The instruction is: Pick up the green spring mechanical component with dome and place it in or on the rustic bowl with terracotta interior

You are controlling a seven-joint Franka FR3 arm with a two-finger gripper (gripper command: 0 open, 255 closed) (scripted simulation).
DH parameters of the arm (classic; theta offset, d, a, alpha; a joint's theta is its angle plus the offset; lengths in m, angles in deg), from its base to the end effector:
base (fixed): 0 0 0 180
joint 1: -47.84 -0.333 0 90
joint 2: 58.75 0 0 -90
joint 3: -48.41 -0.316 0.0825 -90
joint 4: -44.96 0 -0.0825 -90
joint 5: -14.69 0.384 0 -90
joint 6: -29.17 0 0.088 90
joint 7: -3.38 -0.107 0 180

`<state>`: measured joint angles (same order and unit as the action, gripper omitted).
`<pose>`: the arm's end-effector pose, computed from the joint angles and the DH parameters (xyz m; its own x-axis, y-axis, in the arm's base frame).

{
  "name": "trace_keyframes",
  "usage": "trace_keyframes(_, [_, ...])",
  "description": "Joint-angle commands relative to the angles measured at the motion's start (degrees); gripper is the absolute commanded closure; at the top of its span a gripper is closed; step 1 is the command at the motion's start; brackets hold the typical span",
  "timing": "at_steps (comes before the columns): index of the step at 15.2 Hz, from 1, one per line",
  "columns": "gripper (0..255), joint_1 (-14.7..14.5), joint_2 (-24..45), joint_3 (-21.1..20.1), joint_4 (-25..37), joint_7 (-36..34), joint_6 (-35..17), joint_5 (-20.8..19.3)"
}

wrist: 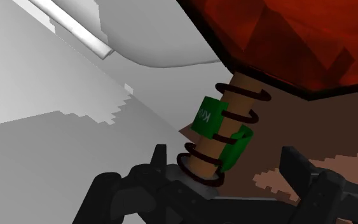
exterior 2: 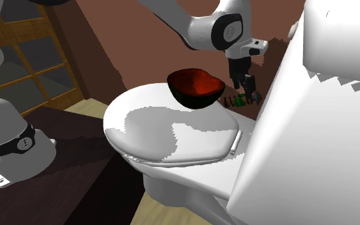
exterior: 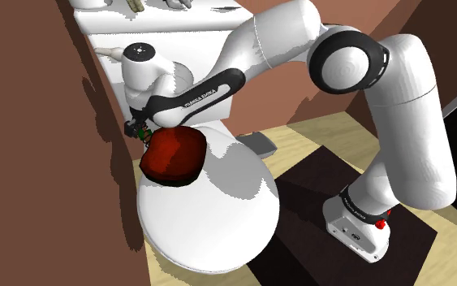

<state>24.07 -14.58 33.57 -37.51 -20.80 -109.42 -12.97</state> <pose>0.6095 0.4313 0.2665 0.8413 0.4610 0.2821 0.4500 -0.8866 0.1068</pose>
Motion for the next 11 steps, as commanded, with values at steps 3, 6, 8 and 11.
trace_keyframes(3, [0,-0.4,2.9,0.7,1.9,-0.1,-1.2,-0.6])
trace_keyframes(6, [0,-0.5,4.1,0.9,2.8,-0.1,-1.6,-0.8])
trace_keyframes(8, [0,-0.5,4.1,0.9,2.8,-0.1,-1.6,-0.8])
trace_keyframes(11, [0,-0.5,4.1,0.9,2.8,-0.1,-1.6,-0.8])
